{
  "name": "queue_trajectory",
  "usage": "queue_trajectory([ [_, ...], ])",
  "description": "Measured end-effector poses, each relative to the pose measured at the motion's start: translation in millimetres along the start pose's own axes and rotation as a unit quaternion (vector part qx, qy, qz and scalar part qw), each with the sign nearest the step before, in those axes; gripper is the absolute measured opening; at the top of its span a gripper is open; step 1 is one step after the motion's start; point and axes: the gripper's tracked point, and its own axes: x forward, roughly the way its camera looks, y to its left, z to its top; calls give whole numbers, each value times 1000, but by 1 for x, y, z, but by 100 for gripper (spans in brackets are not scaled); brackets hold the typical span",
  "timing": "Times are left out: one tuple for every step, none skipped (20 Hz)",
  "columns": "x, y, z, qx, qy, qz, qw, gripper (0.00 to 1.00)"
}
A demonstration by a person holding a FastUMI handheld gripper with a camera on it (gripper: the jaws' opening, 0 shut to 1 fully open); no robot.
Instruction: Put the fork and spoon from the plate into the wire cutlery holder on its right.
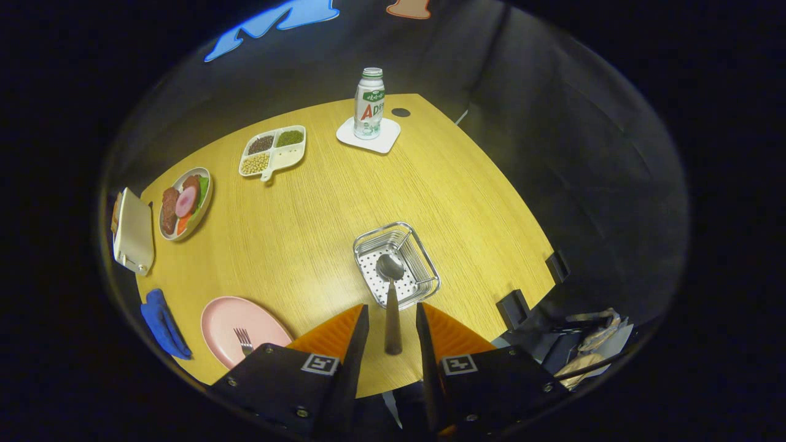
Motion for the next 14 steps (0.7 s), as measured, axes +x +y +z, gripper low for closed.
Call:
queue_trajectory([
  [-3, 3, 2, -3, -5, 3, 1000, 46],
  [-5, 6, 2, -7, -11, 5, 1000, 46],
  [-8, 9, 2, -13, -15, 5, 1000, 46],
  [-11, 13, 3, -19, -23, 3, 1000, 46],
  [-16, 18, 4, -27, -31, 3, 999, 46],
  [-19, 25, 4, -39, -38, 1, 999, 46],
  [-23, 32, 4, -52, -44, 0, 998, 46],
  [-28, 42, 2, -66, -47, 1, 997, 46],
  [-33, 52, 1, -79, -50, 3, 996, 46],
  [-36, 64, -2, -91, -53, 4, 994, 46],
  [-39, 76, -5, -102, -53, 5, 993, 46],
  [-41, 89, -11, -113, -51, 10, 992, 46],
  [-43, 103, -18, -121, -49, 17, 991, 46],
  [-44, 116, -25, -129, -46, 25, 990, 46],
])
